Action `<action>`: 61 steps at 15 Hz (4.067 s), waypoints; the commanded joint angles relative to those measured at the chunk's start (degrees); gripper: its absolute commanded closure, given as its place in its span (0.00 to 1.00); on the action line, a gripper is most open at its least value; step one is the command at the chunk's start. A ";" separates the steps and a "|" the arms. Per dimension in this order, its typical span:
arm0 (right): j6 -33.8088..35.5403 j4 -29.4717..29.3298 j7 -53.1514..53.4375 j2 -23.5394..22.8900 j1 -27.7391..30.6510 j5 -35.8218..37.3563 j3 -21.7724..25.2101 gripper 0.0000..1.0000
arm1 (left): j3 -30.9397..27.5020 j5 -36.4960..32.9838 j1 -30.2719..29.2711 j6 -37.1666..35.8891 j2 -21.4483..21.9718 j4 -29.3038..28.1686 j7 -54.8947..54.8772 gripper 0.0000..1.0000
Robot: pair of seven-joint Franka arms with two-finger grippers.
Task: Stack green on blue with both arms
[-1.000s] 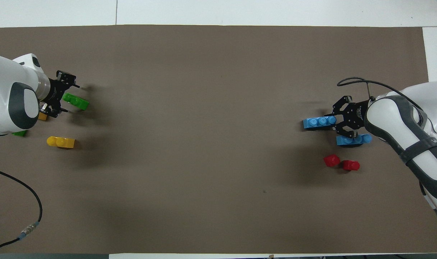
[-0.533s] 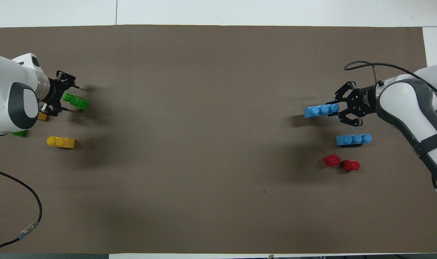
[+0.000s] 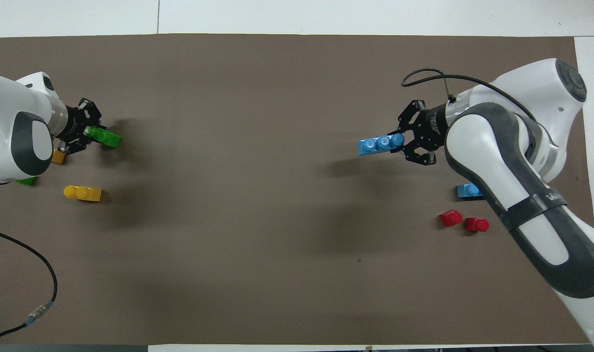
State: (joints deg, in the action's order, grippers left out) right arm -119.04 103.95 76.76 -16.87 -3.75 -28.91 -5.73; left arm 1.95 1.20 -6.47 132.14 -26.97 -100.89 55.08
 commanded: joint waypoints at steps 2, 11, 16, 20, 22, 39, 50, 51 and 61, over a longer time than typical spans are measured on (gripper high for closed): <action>-3.90 2.39 7.95 1.48 -5.55 -1.50 0.20 1.00 | 0.16 -1.11 0.84 -2.74 2.36 -1.07 0.82 1.00; -21.92 11.97 18.60 2.63 -17.50 -4.92 0.11 1.00 | 0.42 -1.11 10.93 -17.26 14.49 -1.42 18.09 1.00; -26.41 13.82 18.34 1.66 -21.99 -10.72 0.11 1.00 | 0.51 -1.11 19.73 -18.33 16.42 -1.60 33.05 1.00; -29.58 15.49 18.25 0.61 -23.75 -11.61 0.11 1.00 | 0.51 -1.11 26.75 -18.06 17.04 -2.47 44.47 1.00; -30.19 15.84 18.08 0.17 -24.19 -13.19 0.11 1.00 | 0.42 -1.11 29.57 -17.71 17.66 -3.35 48.00 1.00; -37.14 18.31 21.15 -1.76 -27.88 -16.88 0.20 1.00 | 0.25 -3.57 41.10 -5.41 21.00 -15.75 64.37 1.00; -37.84 20.50 17.29 -2.38 -28.94 -16.80 0.20 1.00 | 0.25 -5.24 41.63 -1.19 19.94 -18.21 66.56 1.00; -37.84 21.03 16.59 -2.29 -28.94 -16.80 0.20 1.00 | 0.25 -5.33 41.97 -1.01 19.68 -18.21 66.82 1.00; -37.93 21.12 16.23 -2.29 -28.85 -16.80 0.28 1.00 | 0.25 -8.14 43.64 0.22 16.78 -18.21 69.38 1.00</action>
State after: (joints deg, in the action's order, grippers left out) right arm -155.78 122.43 95.09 -18.09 -31.84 -44.29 -5.65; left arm 3.19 -5.64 35.70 131.27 -10.00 -118.16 122.91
